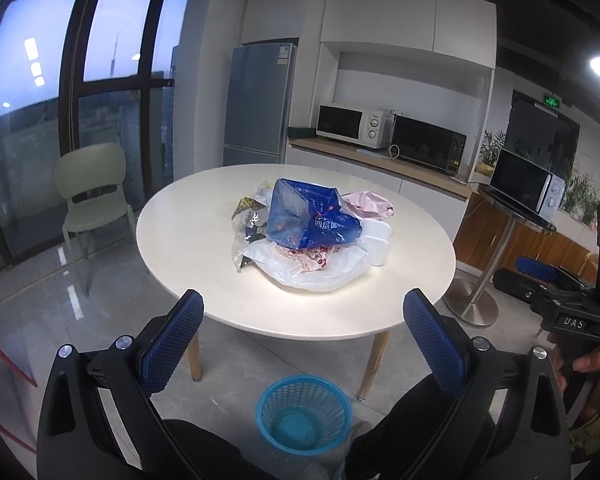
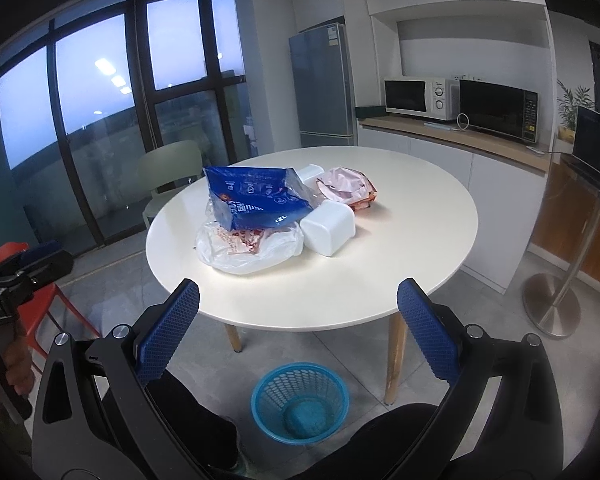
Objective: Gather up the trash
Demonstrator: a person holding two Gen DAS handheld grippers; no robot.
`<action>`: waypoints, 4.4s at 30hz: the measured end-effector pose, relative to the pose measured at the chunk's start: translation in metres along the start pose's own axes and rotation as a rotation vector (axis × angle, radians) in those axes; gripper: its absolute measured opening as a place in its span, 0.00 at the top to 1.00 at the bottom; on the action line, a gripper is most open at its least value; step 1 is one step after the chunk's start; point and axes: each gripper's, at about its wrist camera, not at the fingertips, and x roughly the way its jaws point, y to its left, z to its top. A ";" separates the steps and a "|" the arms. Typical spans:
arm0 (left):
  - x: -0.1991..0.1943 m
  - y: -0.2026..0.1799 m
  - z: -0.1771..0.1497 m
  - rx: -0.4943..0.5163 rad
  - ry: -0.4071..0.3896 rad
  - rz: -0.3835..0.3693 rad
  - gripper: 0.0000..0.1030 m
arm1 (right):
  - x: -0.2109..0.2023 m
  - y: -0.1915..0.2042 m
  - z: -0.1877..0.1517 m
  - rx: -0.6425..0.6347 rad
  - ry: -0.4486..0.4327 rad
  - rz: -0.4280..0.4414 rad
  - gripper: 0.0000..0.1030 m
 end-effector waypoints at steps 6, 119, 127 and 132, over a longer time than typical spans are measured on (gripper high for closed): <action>0.008 0.001 0.008 0.001 0.007 0.008 0.05 | 0.011 -0.004 0.002 0.012 0.010 -0.004 0.08; 0.043 0.035 -0.079 -0.135 0.308 -0.011 0.98 | 0.045 -0.005 -0.094 -0.020 0.370 0.130 0.98; 0.092 0.059 -0.117 -0.217 0.397 0.027 0.98 | 0.108 0.003 -0.124 0.027 0.461 0.085 0.98; 0.125 0.063 -0.143 -0.250 0.435 0.034 0.98 | 0.150 -0.008 -0.150 0.099 0.513 0.045 0.98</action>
